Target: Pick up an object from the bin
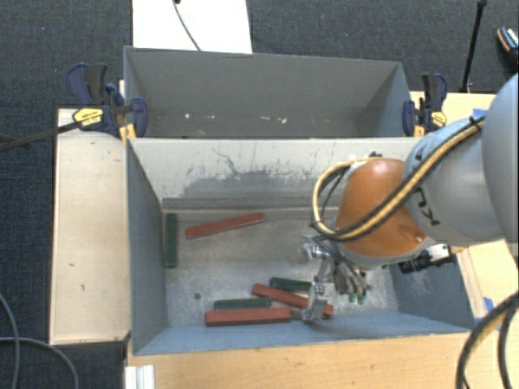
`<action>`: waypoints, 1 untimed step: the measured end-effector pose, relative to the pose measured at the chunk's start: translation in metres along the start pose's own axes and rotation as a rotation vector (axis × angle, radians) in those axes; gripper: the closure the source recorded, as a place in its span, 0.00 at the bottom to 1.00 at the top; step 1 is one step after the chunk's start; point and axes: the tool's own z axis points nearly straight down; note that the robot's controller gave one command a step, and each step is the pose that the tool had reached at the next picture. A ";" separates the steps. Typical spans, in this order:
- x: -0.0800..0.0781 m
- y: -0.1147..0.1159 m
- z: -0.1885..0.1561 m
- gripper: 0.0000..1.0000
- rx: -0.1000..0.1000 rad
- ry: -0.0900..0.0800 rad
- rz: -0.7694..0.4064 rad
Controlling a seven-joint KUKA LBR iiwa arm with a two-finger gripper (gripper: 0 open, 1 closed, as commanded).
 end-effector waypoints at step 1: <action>0.000 0.003 0.000 1.00 -0.002 -0.001 -0.002</action>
Offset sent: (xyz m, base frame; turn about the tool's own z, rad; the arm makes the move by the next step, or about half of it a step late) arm 0.0000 0.0000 0.0000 0.0000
